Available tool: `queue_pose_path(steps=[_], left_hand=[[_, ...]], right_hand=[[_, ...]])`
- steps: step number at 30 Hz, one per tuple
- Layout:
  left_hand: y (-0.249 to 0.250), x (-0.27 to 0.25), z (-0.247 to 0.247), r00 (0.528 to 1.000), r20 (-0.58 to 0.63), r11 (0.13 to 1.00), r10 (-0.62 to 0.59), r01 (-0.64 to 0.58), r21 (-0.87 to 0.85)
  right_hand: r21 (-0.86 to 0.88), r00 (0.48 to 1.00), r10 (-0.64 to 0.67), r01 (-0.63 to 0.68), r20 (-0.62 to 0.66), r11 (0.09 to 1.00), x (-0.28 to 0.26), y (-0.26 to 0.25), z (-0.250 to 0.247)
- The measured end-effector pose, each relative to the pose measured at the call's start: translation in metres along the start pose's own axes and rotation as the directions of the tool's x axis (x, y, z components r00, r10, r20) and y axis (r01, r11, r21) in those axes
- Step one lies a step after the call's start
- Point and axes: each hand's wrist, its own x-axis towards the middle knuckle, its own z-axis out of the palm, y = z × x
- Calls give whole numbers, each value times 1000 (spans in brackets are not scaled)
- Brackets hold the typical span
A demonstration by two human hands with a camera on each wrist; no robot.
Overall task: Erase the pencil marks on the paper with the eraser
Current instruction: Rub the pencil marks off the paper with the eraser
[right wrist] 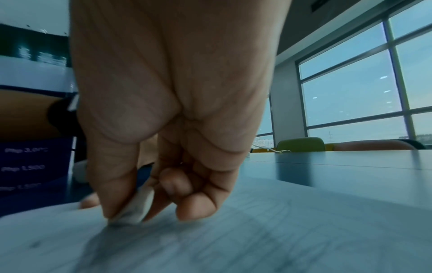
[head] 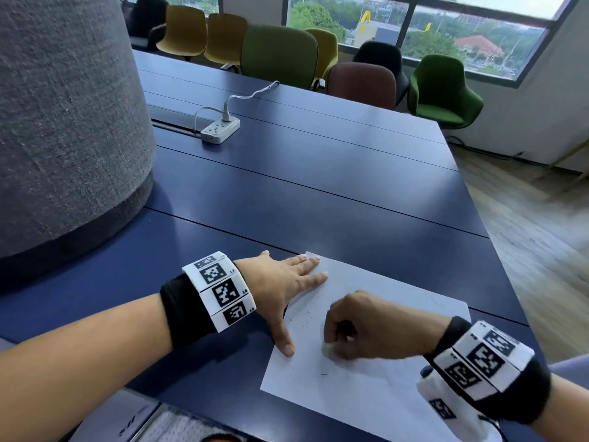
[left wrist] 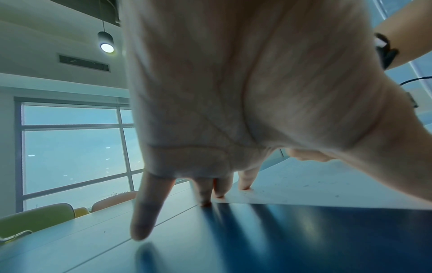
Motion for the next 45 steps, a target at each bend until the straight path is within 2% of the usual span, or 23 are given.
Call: queue_pose_path(steps=[3, 7, 9, 12, 18, 22, 26, 31, 34, 37, 41, 45], left_hand=[[1, -1, -1, 1000, 3, 1000, -2, 2, 3], [1, -1, 0, 1000, -12, 1000, 4, -4, 8], [0, -1, 0, 1000, -8, 1000, 1, -1, 2], [0, -1, -1, 1000, 2, 1000, -1, 1, 7], [0, -1, 0, 1000, -23, 1000, 13, -13, 1], [-1, -2, -1, 999, -33, 999, 30, -30, -17], [-1, -1, 0, 999, -25, 1000, 21, -22, -13], [0, -2, -1, 1000, -16, 1000, 14, -14, -11], [-2, -2, 0, 1000, -18, 1000, 20, -20, -13], [-4, -2, 1, 999, -31, 999, 35, -35, -16], [-9, -6, 4, 998, -27, 998, 61, -61, 3], [5, -20, 10, 989, -70, 984, 128, -117, 136]], right_hand=[[-62, 985, 82, -92, -153, 994, 17, 22, -16], [-10, 937, 178, -189, -300, 982, 29, 44, -28], [-1, 947, 159, -166, -279, 986, 27, 40, -24], [-11, 980, 118, -121, -158, 993, 26, 29, -21], [-34, 944, 169, -186, -282, 982, 41, 36, -30], [-71, 984, 106, -117, -146, 991, 38, 24, -25], [-58, 953, 161, -182, -257, 982, 40, 30, -30], [-139, 988, 62, -81, -142, 987, 18, 22, -15], [-130, 976, 67, -96, -207, 987, -8, 34, -13], [-110, 976, 65, -90, -207, 990, -30, 46, -10], [-129, 966, 57, -93, -254, 987, -36, 44, -7], [-93, 963, 29, -56, -268, 994, -35, 44, -7]])
